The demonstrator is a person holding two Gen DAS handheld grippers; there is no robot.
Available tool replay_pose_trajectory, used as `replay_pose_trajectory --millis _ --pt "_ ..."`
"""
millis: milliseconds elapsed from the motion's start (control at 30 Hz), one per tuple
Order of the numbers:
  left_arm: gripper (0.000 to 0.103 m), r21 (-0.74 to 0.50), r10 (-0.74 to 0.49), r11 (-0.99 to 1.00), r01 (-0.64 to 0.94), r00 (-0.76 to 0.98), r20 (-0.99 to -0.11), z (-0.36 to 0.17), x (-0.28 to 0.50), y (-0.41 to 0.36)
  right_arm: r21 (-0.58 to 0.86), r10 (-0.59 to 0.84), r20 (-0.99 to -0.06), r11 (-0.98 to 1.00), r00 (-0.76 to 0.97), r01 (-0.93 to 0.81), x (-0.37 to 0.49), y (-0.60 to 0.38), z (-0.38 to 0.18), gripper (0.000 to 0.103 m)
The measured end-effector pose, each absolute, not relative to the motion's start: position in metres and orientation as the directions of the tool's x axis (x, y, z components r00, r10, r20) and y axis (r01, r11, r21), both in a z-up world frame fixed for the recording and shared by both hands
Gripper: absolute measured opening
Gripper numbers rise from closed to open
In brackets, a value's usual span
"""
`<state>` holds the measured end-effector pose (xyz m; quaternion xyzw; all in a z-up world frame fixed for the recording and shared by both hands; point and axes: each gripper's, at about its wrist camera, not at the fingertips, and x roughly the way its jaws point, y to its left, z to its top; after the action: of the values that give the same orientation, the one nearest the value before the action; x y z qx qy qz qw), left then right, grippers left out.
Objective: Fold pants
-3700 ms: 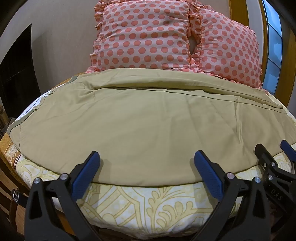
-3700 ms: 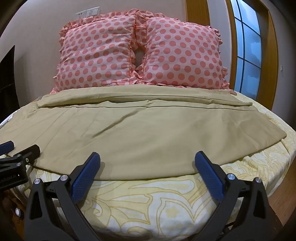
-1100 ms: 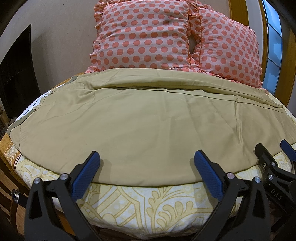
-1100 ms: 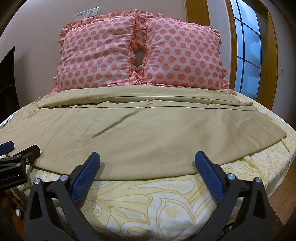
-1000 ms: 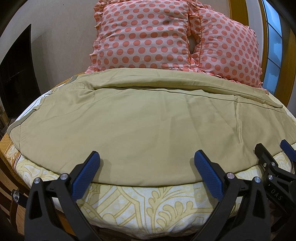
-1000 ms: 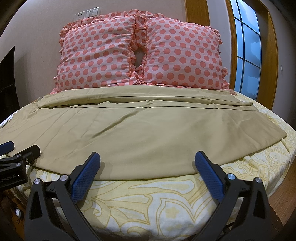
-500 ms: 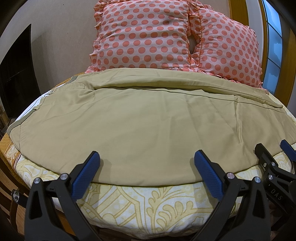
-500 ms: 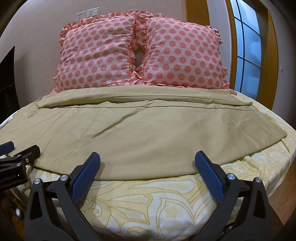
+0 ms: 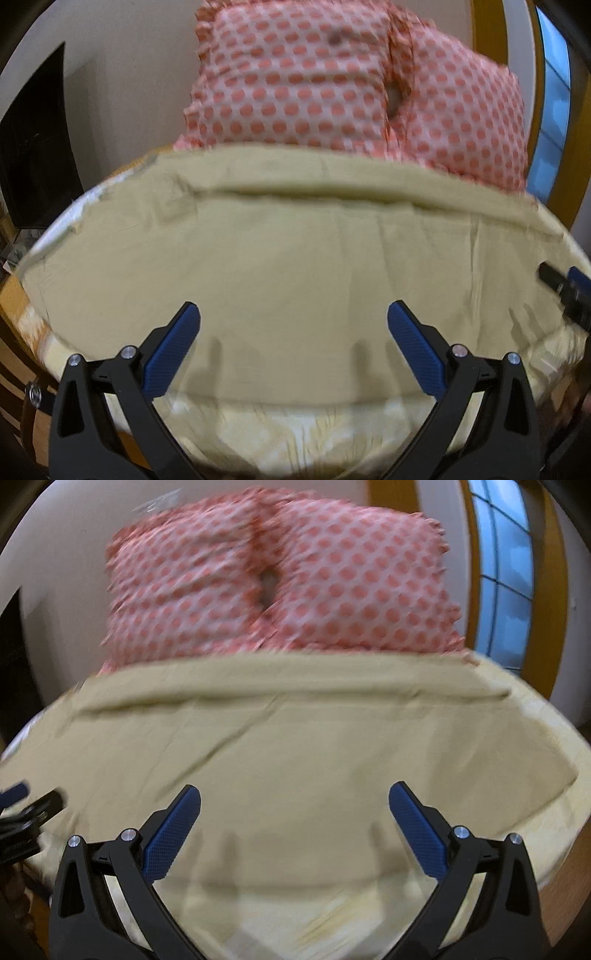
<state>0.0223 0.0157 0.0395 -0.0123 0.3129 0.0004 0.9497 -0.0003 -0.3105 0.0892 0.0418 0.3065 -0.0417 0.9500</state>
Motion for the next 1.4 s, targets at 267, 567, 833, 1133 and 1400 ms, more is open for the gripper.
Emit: replay_pose_trajectory --millis 267,567,833,1133,1400 --pt "0.101 -0.009 0.032 0.999 -0.045 0.831 -0.555 0.084 0.096 0.012 0.114 -0.220 -0.705 0.903 0.674 0.414 0.161 -0.434 0.106 0.102" --pt "0.101 -0.076 -0.024 0.997 -0.024 0.817 -0.577 0.074 0.162 0.010 0.129 -0.250 -0.868 0.721 0.430 0.681 0.295 -0.522 0.046 0.073" --pt "0.101 -0.135 -0.099 0.991 0.018 0.776 -0.623 0.051 0.180 0.012 0.009 -0.350 -0.839 0.756 0.416 0.654 0.302 -0.521 0.027 0.021" --pt "0.101 -0.185 -0.138 0.982 0.029 0.783 -0.607 0.053 0.176 0.017 0.470 -0.060 -0.660 0.745 0.749 0.473 0.171 -0.545 0.052 0.005" --pt "0.101 -0.250 -0.164 0.968 0.026 0.818 -0.551 0.072 0.156 0.031 0.671 0.024 -0.515 0.634 0.857 0.385 0.007 -0.527 0.059 0.004"
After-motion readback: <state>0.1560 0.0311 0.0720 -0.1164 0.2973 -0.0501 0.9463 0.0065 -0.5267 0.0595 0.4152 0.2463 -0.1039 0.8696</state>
